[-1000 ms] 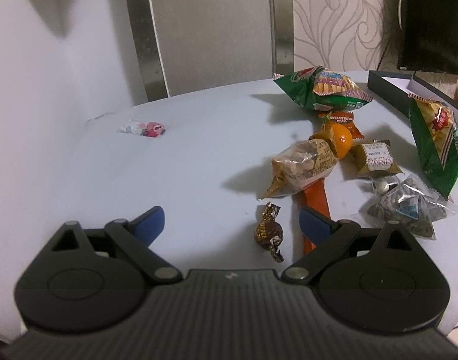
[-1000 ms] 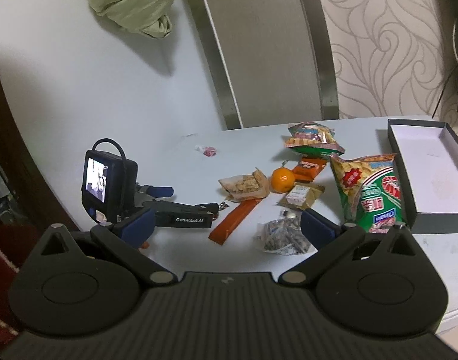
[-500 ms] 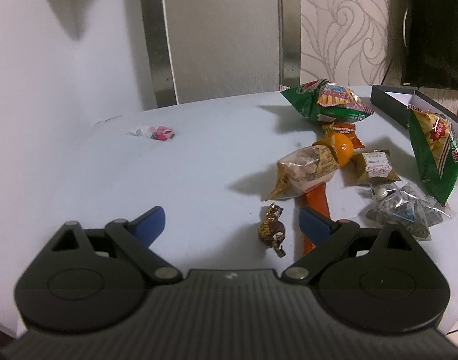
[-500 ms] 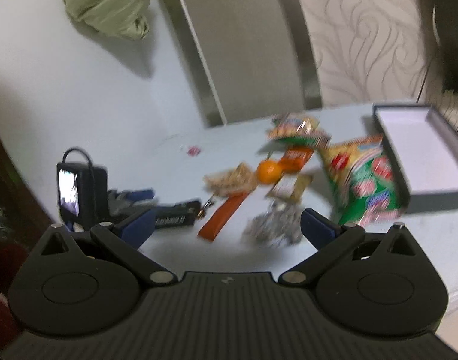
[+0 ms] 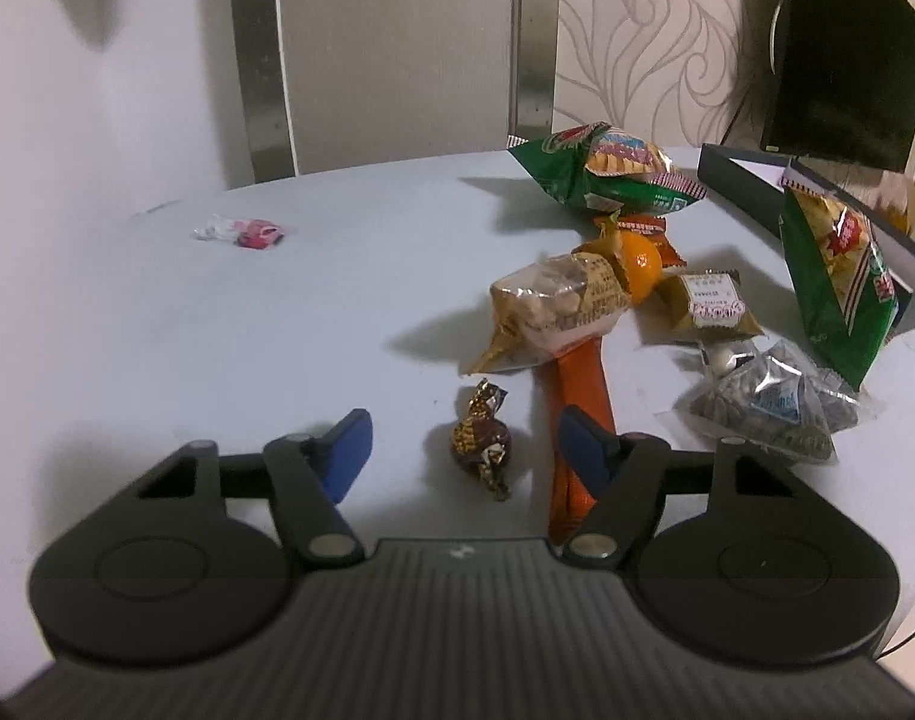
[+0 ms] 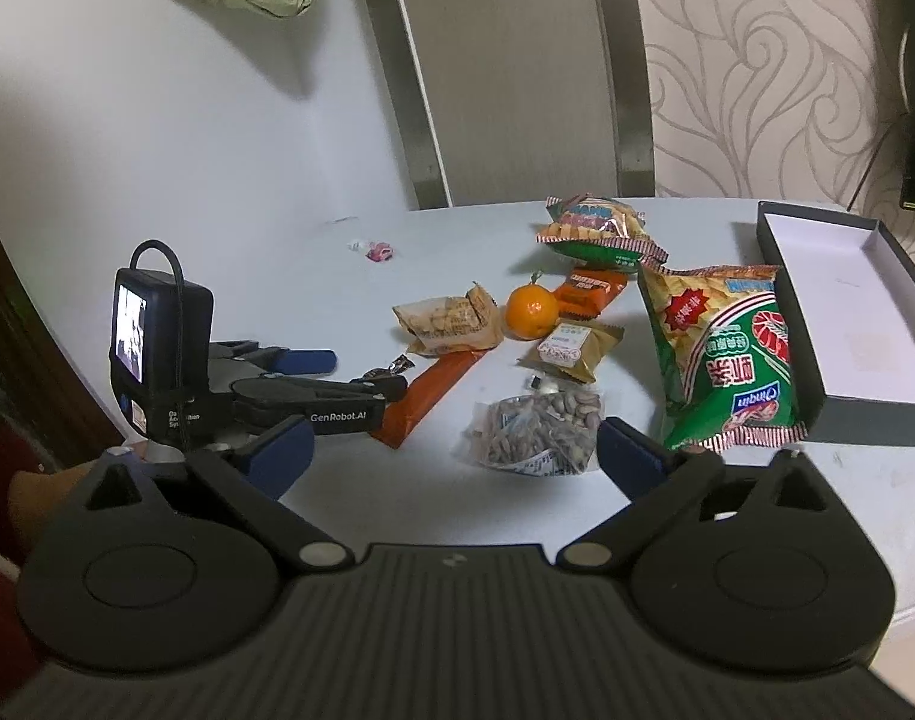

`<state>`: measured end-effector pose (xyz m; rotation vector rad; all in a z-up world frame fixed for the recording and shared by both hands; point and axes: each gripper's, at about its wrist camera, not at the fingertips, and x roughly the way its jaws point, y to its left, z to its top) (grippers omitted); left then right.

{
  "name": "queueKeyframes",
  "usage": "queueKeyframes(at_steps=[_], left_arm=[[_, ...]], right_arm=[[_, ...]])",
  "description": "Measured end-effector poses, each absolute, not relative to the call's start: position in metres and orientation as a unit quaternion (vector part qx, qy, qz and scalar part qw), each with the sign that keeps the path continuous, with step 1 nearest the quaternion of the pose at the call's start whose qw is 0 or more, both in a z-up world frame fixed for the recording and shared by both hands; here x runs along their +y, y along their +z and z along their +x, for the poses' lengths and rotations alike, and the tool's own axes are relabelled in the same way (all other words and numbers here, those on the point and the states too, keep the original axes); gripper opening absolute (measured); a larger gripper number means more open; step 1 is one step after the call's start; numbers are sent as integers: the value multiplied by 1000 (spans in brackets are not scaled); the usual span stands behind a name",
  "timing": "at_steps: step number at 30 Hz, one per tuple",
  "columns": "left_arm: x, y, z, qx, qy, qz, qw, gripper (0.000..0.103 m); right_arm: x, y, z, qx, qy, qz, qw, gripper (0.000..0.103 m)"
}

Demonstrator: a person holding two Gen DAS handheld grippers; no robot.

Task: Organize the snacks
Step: 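Grasp the gold chocolate with the left gripper while the right gripper grasps the clear seed bag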

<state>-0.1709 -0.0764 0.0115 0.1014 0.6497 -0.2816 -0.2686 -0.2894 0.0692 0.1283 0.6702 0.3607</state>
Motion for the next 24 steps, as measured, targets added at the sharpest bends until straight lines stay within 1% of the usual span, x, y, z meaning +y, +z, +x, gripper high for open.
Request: queueKeyframes(at_steps=[2, 4, 5, 13, 19, 20, 21, 22, 24], left_arm=[[-76, 11, -168, 320, -140, 46, 936, 65], [-76, 8, -166, 328, -145, 49, 932, 50], [-76, 7, -165, 333, -149, 50, 930, 49], [-77, 6, -164, 329, -154, 61, 930, 49], [-77, 5, -165, 325, -158, 65, 930, 47], [-77, 5, -165, 325, -159, 65, 930, 47], [-77, 5, -165, 324, -159, 65, 930, 46], [-78, 5, -165, 324, -160, 65, 930, 41], [-80, 5, -165, 324, -163, 65, 930, 36]], right_arm=[[-289, 64, -260, 336, 179, 56, 923, 86], [-287, 57, -250, 347, 178, 48, 920, 82], [-287, 54, -245, 350, 176, 44, 919, 82], [-280, 30, -206, 368, 154, 28, 916, 82], [-271, 7, -187, 388, 120, 0, 914, 88], [-271, 4, -185, 392, 117, 0, 913, 92], [-272, 1, -183, 395, 115, 6, 911, 92], [-273, -1, -181, 392, 113, 15, 913, 93], [-272, -6, -176, 397, 112, 21, 911, 93]])
